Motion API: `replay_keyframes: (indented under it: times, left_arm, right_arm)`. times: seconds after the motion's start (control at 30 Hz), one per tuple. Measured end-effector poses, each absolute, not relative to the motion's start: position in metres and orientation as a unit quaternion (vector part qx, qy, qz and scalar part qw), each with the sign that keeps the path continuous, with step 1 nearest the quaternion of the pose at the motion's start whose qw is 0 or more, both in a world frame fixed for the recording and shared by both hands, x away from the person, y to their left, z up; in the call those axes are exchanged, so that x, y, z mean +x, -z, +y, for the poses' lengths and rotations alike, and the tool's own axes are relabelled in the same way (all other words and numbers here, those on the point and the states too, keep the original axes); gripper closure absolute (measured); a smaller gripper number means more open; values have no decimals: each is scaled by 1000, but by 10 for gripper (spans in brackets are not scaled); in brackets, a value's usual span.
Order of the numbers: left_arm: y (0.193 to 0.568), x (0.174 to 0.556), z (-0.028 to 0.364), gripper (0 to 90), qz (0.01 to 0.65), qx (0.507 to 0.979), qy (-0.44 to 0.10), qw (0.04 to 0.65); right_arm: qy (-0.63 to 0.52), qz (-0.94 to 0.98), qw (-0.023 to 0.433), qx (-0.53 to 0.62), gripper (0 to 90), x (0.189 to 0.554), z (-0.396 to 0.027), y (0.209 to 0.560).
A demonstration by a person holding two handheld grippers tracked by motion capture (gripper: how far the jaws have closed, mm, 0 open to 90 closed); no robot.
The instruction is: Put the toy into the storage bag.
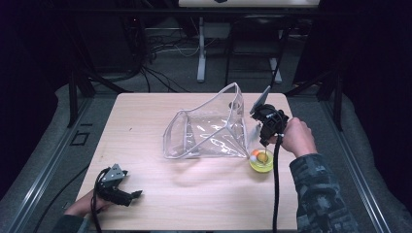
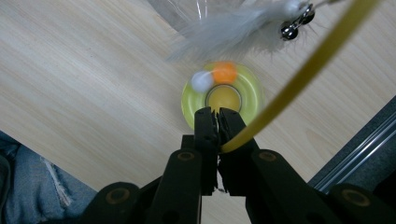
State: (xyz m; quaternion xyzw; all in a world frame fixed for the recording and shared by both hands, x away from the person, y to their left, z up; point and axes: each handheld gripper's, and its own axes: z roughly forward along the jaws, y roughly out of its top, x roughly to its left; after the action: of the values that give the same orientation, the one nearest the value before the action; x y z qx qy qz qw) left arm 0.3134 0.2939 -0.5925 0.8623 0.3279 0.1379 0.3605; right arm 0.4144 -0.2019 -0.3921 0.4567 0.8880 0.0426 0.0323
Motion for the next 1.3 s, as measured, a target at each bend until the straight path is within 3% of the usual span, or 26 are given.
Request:
replay_keyframes:
  times: [1.3]
  left_arm:
    - [592,313,294,0,328,862,-138,360]
  right_arm:
    - [-35,884,32,465,872,413,-215,370]
